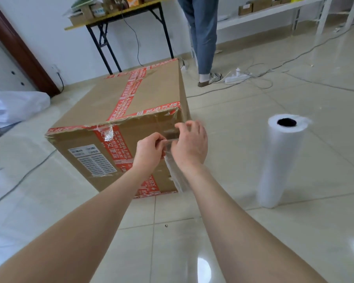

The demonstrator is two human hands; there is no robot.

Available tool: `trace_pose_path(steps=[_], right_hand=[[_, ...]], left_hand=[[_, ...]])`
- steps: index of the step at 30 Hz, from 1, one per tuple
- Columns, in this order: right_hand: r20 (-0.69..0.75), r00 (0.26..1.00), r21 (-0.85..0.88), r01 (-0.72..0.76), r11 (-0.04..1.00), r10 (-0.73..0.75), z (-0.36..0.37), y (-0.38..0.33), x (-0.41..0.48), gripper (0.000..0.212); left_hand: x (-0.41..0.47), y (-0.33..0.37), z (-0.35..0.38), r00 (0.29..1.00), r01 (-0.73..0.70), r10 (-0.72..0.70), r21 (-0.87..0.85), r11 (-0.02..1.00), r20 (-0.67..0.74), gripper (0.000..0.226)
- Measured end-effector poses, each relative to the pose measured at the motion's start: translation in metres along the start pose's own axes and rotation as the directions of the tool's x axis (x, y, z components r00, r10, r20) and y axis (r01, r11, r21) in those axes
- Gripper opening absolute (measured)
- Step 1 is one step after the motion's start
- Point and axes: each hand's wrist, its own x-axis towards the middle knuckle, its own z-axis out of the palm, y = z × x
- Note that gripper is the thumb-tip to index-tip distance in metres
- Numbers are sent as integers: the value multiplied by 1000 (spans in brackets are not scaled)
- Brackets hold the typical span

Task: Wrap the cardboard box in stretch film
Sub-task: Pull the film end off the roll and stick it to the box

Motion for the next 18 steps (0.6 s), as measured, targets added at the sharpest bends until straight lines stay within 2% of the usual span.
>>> trace_pose_path(steps=[2,6,9,11,14,18], right_hand=[[34,999,-20,8,1000,-8,-6,4,6,48],[245,969,-207,38,978,14,-19,12,24,57],[304,947,-297,-11,955,106,-26,19,30,33],[302,942,-283,-56,958,144,-25,21,30,22],[246,963,-211,-57,976,109,-19,17,30,21],[149,986,-204,-49,978,81,-15,12,36,23]], left_hand=[[2,-1,0,1000,-11,12,19,1000,-7,15],[6,-3,0,1000,-6,6,-2,1000,-8,15],[8,-5,-3,1000,-3,3,-25,1000,11,14],[13,-6,-7,1000,-16,17,-27,1000,23,13],[21,-11,-12,998,-62,62,-23,998,4,13],[30,-17,-15,990,-140,140,-10,990,4,12]])
